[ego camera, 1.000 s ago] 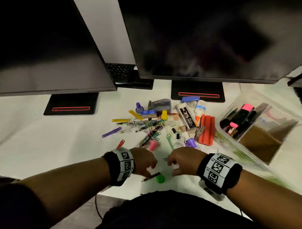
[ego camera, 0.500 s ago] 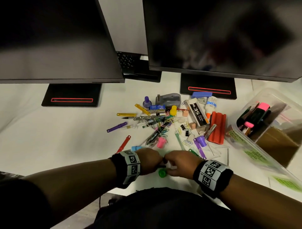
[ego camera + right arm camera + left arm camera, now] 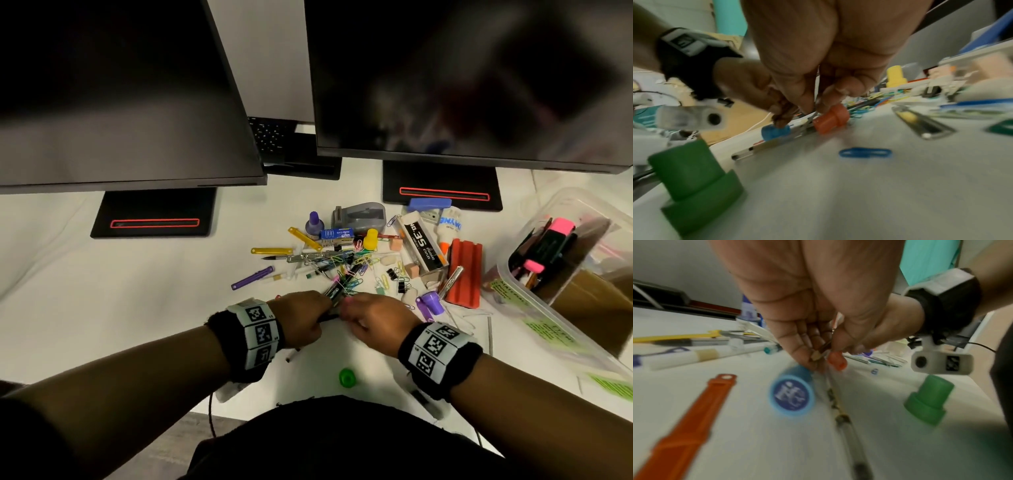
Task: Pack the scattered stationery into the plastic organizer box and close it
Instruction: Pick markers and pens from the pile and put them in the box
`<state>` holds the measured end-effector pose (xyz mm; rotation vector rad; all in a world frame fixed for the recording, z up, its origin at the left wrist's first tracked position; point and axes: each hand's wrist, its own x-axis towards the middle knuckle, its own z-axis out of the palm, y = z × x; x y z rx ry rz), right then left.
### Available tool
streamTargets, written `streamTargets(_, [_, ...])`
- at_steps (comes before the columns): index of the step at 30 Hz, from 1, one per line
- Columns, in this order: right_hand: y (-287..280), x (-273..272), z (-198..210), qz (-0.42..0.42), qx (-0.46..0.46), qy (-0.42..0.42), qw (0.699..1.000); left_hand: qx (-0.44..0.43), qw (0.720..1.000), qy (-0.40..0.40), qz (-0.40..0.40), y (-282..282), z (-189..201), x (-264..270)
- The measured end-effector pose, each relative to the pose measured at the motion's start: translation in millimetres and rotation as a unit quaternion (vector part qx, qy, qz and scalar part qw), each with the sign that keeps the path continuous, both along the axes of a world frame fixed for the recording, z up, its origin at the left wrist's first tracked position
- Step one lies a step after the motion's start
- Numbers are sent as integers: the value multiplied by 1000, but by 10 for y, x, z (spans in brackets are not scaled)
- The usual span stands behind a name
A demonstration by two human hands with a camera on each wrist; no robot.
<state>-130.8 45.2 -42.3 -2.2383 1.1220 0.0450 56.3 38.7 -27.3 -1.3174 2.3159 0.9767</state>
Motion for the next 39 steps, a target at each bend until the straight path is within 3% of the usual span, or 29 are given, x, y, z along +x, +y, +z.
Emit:
streamTargets(4, [11, 228, -116, 103, -36, 50, 993, -7, 1000, 12, 25, -198, 46, 158])
streamTargets(7, [10, 312, -187, 131, -55, 79, 987, -43, 996, 8, 73, -302, 24, 248])
streamTargets(11, [-29, 313, -96, 105, -20, 120, 987, -94, 985, -31, 139, -414, -59, 404])
streamTargets(16, [-97, 223, -34, 95, -41, 144, 984, -72, 978, -105, 163, -485, -148, 519])
streamTargets(23, [-238, 379, 190, 45, -22, 59, 997, -54, 979, -119, 154, -443, -173, 482])
streamTargets(29, [-308, 703, 147, 95, 13, 135, 986, -57, 978, -130, 151, -444, -127, 506])
streamTargets(34, [-331, 734, 70, 116, -19, 171, 978, -58, 979, -124, 151, -485, -37, 460])
streamTargets(39, [-251, 610, 19, 123, -55, 125, 983, -48, 987, -114, 106, -487, 3, 431])
